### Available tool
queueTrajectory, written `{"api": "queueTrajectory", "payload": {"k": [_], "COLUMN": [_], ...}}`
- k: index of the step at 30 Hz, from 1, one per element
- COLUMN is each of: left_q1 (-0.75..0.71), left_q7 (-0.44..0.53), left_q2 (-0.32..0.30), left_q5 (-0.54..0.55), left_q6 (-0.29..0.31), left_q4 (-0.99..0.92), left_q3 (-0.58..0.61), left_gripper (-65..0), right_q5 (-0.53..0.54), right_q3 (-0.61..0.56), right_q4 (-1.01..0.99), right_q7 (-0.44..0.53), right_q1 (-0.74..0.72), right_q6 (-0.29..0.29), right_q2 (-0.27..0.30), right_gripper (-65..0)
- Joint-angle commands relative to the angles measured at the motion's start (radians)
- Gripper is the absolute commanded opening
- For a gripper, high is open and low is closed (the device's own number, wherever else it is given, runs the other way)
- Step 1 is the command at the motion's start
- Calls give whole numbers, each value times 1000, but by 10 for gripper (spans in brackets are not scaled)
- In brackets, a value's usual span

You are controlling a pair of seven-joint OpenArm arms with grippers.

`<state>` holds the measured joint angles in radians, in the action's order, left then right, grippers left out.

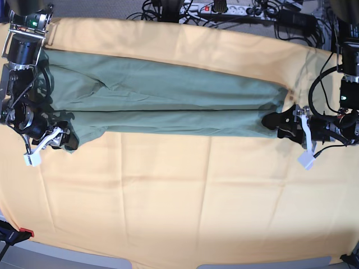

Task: Fold the T-shirt properly
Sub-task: 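Regrasp the folded shirt near the collar end with the right gripper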

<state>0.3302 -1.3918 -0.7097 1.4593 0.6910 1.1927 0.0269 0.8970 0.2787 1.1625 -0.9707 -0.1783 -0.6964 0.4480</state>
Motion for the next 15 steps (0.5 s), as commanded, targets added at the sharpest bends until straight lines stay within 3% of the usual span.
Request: {"api": "queueTrajectory", "payload": {"k": [1,3,6,7,15], "left_q1": [24,24,24,24,24], "left_q7": [4,4,4,4,4], "left_q2": [-19,-19,-19,-19,-19], "left_q5": [24,24,24,24,24], "left_q6": [7,7,7,7,7], "left_q4": [13,13,13,13,13], "left_q3": [-9,-9,-9,-9,-9], "left_gripper": [-277,-277,-277,-277,-277], "right_q5": [11,12,13,12,20], "right_q3": [3,3,3,3,3], "right_q4": [7,7,7,7,9], "right_q7": [-14,-8,11,14,23], "right_q1": [-13,-14,-16,-19,-18], "right_q6": [-2,-2,-2,-2,-2], "right_q2": [15,15,18,19,23], "right_gripper": [-312,-387,-608,-650,-650]}}
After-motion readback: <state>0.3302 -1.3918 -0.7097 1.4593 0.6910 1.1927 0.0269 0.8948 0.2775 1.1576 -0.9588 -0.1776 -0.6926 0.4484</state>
